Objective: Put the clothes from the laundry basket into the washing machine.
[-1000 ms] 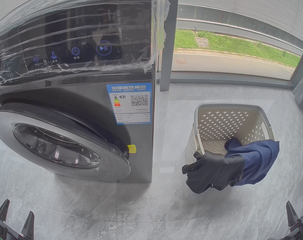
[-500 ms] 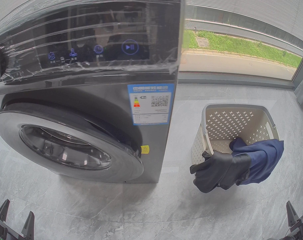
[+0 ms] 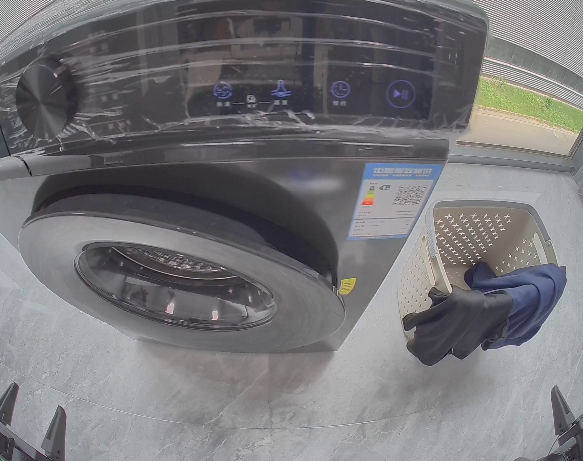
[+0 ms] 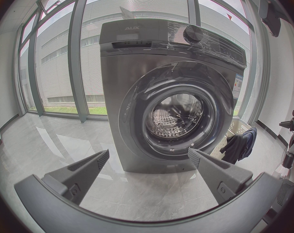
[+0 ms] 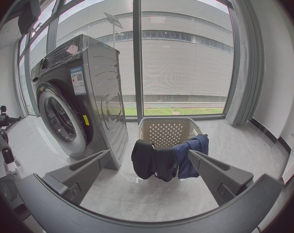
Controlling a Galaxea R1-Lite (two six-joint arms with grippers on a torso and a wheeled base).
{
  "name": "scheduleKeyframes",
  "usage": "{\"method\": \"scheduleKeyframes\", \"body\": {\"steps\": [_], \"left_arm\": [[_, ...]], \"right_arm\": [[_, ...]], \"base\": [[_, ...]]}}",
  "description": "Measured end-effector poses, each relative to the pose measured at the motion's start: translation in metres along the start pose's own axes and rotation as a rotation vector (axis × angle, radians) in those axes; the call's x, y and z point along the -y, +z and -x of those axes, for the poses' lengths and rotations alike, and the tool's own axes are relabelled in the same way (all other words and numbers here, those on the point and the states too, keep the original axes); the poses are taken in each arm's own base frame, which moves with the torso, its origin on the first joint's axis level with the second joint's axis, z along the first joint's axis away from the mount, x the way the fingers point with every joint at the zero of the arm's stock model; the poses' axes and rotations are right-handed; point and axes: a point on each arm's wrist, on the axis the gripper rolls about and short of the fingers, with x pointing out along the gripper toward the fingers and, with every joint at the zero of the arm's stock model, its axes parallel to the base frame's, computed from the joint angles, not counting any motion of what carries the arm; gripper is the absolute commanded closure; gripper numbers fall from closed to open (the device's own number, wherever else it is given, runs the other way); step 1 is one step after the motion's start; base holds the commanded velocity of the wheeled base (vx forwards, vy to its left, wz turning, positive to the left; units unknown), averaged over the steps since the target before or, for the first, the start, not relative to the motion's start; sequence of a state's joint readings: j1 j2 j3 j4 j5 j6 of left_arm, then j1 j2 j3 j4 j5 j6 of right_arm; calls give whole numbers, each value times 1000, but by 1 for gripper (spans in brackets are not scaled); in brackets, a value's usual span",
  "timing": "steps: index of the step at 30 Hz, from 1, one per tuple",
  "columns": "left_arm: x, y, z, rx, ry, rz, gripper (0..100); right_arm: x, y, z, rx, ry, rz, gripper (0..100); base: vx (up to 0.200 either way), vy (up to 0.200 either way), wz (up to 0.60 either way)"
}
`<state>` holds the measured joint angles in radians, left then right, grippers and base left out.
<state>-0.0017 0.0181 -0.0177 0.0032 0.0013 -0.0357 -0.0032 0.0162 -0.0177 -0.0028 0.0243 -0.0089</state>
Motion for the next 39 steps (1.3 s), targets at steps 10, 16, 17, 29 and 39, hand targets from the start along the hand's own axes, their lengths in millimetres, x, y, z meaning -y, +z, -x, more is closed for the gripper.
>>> {"method": "scheduleKeyframes", "body": {"steps": [10, 16, 17, 29, 39], "left_arm": [[0, 0, 0, 0, 0, -1, 0], [0, 0, 0, 0, 0, -2, 0], [0, 0, 0, 1, 0, -2, 0], [0, 0, 0, 1, 0, -3, 0], [0, 0, 0, 0, 0, -2, 0]], "right_arm": [[0, 0, 0, 0, 0, 0, 0], [0, 0, 0, 0, 0, 0, 0], [0, 0, 0, 0, 0, 0, 0], [0, 0, 0, 0, 0, 0, 0], [0, 0, 0, 0, 0, 0, 0]], "base": [[-120, 0, 0], [0, 33, 0], [0, 200, 0], [0, 200, 0], [0, 200, 0]]}}
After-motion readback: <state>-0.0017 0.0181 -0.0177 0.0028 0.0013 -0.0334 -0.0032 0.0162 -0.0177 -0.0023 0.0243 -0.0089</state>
